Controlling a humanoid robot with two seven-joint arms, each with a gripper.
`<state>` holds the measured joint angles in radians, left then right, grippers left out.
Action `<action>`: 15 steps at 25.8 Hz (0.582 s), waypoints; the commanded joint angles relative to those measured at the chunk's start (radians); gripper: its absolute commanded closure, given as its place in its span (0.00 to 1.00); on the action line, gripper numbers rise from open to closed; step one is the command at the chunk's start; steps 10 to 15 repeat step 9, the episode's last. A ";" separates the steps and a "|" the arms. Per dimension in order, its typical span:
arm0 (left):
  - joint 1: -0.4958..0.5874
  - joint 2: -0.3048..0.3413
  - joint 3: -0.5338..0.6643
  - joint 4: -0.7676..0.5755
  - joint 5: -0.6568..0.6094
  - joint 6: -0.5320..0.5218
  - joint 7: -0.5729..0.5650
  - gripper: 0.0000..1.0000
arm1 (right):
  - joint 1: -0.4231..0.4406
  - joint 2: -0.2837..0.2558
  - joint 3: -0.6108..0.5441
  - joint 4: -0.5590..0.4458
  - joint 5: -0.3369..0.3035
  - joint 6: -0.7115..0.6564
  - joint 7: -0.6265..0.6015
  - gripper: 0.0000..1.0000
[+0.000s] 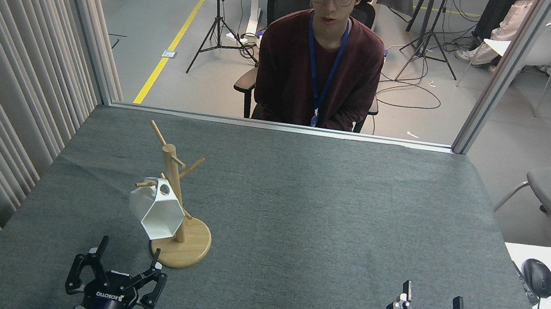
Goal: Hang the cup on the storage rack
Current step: 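Open the left gripper and withdraw it from the hung cup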
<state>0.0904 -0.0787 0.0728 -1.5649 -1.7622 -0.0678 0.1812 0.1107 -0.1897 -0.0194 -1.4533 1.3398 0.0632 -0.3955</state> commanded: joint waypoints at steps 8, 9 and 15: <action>0.055 0.011 -0.056 -0.152 0.199 -0.050 -0.121 0.00 | 0.112 -0.045 0.001 -0.101 0.033 -0.098 0.003 0.02; 0.060 0.013 -0.062 -0.152 0.198 -0.050 -0.121 0.00 | 0.112 -0.045 0.001 -0.101 0.036 -0.100 0.003 0.02; 0.060 0.013 -0.062 -0.152 0.198 -0.050 -0.121 0.00 | 0.112 -0.045 0.001 -0.101 0.036 -0.100 0.003 0.02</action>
